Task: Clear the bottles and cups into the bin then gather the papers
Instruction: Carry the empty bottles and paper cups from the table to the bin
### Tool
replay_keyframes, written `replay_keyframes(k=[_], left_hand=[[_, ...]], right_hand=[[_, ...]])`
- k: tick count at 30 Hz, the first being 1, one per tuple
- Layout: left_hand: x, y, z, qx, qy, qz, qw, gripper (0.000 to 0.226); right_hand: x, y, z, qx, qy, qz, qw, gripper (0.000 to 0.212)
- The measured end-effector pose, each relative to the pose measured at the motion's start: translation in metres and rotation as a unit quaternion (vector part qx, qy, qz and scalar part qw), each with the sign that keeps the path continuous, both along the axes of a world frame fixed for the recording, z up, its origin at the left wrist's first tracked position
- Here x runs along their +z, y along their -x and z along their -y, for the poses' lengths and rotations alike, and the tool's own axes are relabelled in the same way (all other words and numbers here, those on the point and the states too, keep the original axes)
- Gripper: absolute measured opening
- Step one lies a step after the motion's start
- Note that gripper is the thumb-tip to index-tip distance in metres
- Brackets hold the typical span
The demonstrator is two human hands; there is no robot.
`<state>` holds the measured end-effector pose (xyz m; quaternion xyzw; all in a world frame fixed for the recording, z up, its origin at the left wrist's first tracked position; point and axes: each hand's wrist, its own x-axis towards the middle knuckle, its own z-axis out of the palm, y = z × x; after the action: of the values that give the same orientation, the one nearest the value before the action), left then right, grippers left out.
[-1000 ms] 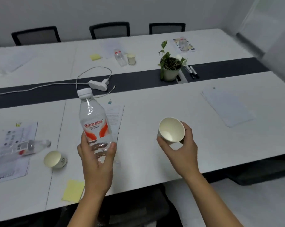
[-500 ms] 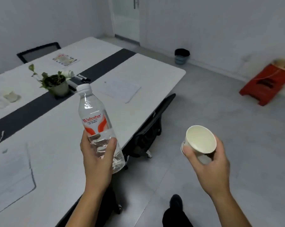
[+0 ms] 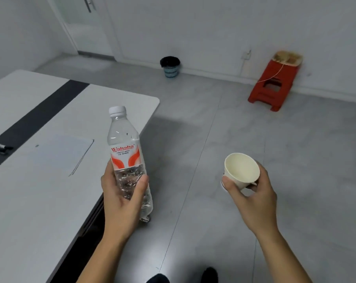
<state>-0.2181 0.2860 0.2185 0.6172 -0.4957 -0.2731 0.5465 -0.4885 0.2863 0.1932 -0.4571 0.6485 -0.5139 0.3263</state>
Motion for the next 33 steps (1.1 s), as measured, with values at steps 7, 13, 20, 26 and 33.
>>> replay_keyframes(k=[7, 13, 20, 26, 33], left_hand=[[-0.017, 0.034, 0.136, 0.018, -0.007, -0.024, 1.0, 0.062], [-0.035, 0.038, 0.312, 0.034, -0.008, -0.066, 0.997, 0.067], [-0.003, 0.063, 0.515, -0.036, -0.012, -0.059, 0.998, 0.068], [-0.019, 0.099, 0.683, -0.089, -0.033, -0.027, 0.995, 0.073], [-0.032, 0.127, 0.897, -0.07, -0.053, -0.012, 0.996, 0.072]], right_hand=[[-0.009, 0.02, 0.156, 0.044, -0.01, -0.011, 0.999, 0.063], [-0.016, 0.023, 0.331, 0.064, -0.01, -0.04, 0.997, 0.064], [0.011, 0.048, 0.508, 0.025, -0.003, -0.016, 1.0, 0.061], [-0.023, 0.079, 0.661, -0.027, -0.008, 0.012, 1.0, 0.065], [-0.045, 0.105, 0.903, 0.01, -0.009, 0.021, 1.0, 0.063]])
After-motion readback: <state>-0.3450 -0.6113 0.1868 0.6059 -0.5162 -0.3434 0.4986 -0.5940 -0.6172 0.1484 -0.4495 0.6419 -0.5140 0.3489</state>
